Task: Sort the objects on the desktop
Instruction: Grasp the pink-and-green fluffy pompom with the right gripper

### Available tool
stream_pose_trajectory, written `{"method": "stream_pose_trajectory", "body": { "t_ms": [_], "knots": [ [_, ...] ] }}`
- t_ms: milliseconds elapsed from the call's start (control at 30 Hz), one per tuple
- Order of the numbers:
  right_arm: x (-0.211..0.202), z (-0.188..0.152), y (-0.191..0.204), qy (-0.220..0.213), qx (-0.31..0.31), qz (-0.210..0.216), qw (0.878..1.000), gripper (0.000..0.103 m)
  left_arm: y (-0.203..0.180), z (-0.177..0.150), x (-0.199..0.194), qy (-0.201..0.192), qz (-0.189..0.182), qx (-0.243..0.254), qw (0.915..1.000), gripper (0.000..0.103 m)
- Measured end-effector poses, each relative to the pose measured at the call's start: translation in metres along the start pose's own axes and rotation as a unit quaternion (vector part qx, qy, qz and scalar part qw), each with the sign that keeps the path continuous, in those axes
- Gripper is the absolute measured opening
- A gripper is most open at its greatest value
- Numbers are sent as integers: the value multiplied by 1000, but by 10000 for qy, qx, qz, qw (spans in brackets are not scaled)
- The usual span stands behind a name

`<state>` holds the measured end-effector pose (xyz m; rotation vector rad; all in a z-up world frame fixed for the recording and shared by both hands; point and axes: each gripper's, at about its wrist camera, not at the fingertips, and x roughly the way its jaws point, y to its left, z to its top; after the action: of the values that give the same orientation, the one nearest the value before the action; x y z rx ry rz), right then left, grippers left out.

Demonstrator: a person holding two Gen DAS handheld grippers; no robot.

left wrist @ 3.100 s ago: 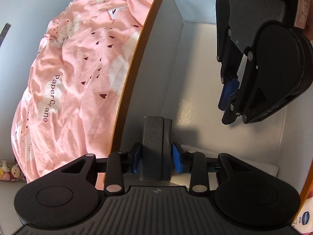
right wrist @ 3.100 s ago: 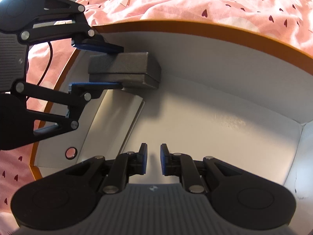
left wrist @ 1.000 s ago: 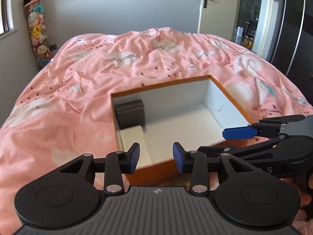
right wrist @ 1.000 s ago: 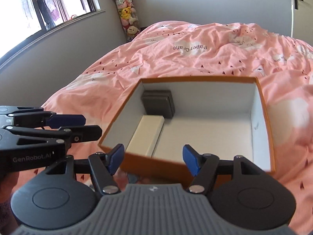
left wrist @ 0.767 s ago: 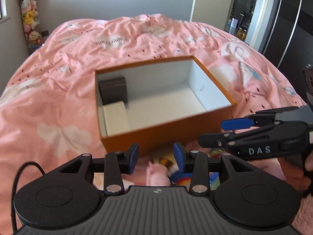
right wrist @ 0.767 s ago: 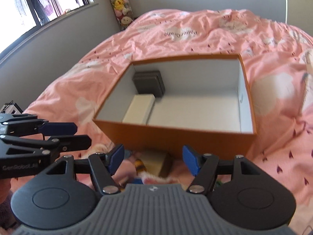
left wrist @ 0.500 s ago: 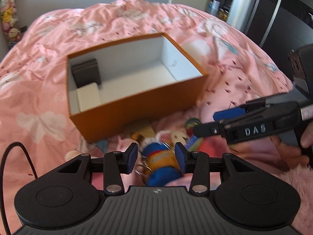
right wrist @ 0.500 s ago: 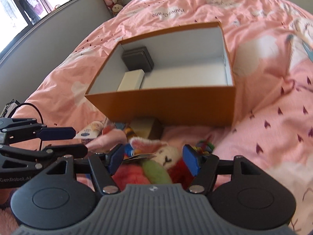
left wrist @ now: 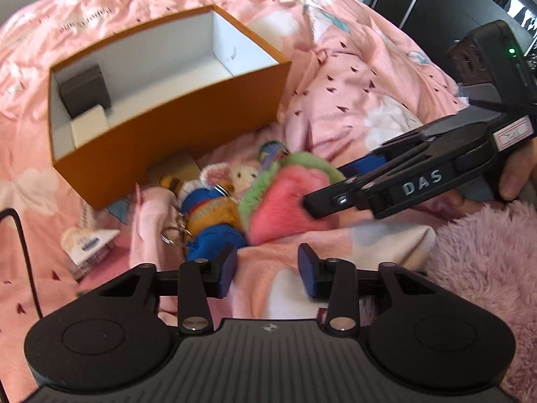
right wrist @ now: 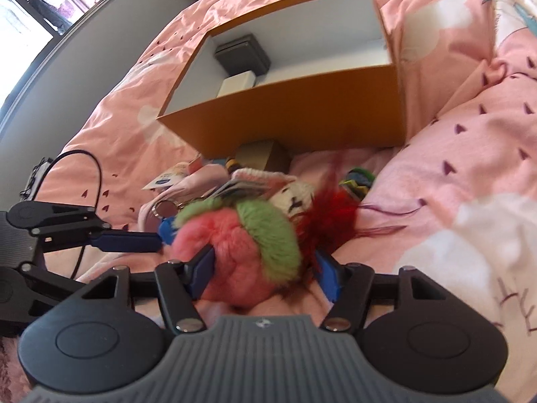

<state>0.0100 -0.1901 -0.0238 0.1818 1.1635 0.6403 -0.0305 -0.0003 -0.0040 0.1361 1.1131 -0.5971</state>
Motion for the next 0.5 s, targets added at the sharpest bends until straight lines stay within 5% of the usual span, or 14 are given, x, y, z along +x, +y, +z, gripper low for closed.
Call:
{"method": "stream_pose_trajectory", "body": {
  "t_ms": [167, 300, 500],
  "knots": [
    [19, -2, 11, 256, -182, 46, 9995, 65, -4, -4, 2, 166, -149, 157, 9996, 39],
    [25, -1, 15, 283, -257, -33, 9993, 45, -8, -7, 6, 252, -212, 226, 9992, 37],
    [20, -2, 10, 148, -164, 16, 9998, 34, 3, -2, -2, 129, -176, -65, 9997, 38]
  ]
}}
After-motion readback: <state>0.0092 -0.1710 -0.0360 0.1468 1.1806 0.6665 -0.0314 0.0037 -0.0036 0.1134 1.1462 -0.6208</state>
